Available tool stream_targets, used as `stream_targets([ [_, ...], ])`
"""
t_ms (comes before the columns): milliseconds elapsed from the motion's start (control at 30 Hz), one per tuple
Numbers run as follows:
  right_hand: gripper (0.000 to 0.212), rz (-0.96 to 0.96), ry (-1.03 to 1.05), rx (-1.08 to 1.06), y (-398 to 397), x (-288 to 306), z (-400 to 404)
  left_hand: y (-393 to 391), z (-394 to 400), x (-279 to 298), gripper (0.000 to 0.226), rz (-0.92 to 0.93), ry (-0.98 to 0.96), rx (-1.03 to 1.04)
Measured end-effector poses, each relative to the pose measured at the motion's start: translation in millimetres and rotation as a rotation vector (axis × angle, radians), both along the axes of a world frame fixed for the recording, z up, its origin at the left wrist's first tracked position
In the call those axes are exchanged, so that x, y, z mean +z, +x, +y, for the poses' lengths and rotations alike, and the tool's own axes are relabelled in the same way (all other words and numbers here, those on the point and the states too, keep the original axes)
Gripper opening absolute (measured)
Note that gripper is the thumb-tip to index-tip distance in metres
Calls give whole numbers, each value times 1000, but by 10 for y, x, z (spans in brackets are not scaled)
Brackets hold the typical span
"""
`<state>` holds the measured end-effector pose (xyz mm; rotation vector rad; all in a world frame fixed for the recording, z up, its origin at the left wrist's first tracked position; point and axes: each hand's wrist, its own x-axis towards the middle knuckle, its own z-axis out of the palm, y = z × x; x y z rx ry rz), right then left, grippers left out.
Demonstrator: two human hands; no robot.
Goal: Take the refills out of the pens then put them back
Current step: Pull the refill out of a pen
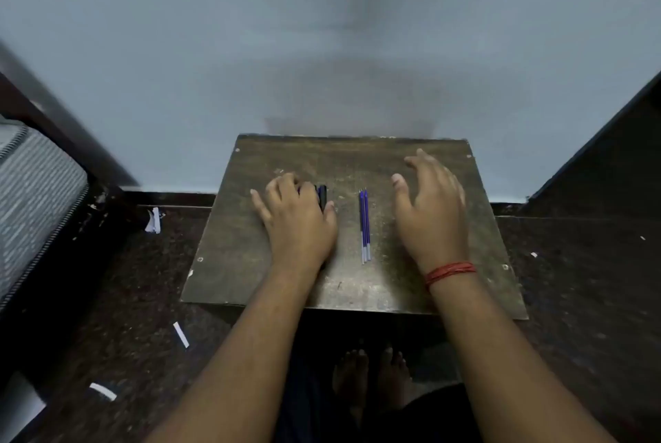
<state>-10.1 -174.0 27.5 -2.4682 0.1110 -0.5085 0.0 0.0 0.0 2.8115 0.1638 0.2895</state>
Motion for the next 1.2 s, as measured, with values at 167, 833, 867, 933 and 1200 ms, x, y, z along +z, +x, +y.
stream_targets([
  [167, 30, -84, 15, 8, 242, -91, 15, 141, -22, -59, 37, -11, 56, 7],
  [833, 12, 10, 709, 106, 263, -49, 14, 200, -354, 362, 13, -75, -668, -183],
  [867, 15, 53, 813, 122, 274, -35, -21, 170, -413, 378, 13, 24, -810, -209],
  [933, 17, 117, 859, 168, 275, -27, -95, 121, -493, 344, 13, 194, -931, -268],
  [1200, 16, 124, 887, 142, 286, -75, -213, 72, -619, 135, 27, 394, -1086, -337],
])
